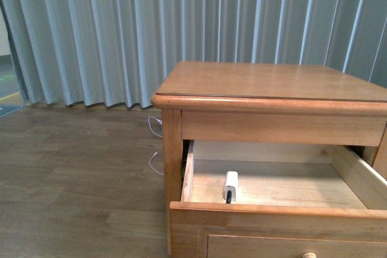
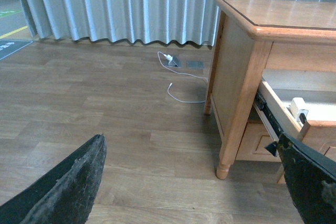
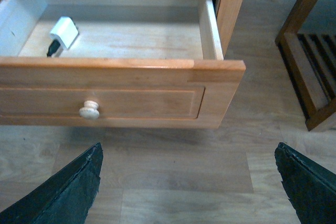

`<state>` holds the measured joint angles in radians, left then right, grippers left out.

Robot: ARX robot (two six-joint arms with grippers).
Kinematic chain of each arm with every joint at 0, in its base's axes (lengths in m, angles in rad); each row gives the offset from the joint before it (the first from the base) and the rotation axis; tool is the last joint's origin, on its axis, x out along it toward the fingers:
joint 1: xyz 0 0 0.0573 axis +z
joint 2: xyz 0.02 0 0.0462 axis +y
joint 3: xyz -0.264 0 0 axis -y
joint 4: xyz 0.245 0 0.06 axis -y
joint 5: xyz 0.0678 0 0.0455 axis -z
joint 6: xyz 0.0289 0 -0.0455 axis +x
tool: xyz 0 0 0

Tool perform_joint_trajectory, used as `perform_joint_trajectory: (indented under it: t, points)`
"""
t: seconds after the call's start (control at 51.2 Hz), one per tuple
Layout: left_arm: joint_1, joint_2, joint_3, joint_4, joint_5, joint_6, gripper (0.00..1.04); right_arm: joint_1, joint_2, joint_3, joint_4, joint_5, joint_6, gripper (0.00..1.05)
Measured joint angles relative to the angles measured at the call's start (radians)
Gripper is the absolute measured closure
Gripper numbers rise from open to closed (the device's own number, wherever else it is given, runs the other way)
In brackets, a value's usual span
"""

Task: Put charger into drawer

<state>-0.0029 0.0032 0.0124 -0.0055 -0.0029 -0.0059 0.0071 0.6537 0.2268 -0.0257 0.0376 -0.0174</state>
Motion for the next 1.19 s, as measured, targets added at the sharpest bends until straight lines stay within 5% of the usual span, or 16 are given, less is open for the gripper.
perform_joint_trajectory:
  t: [0.43, 1.192]
  points:
    - [0.000, -0.001, 0.000, 0.000, 0.000, 0.000, 0.06, 0.172, 0.547, 0.171, 0.257, 0.031, 0.016, 0.08]
    - [0.000, -0.001, 0.000, 0.000, 0.000, 0.000, 0.06, 0.222, 1.098, 0.465, 0.470, 0.162, 0.107, 0.08]
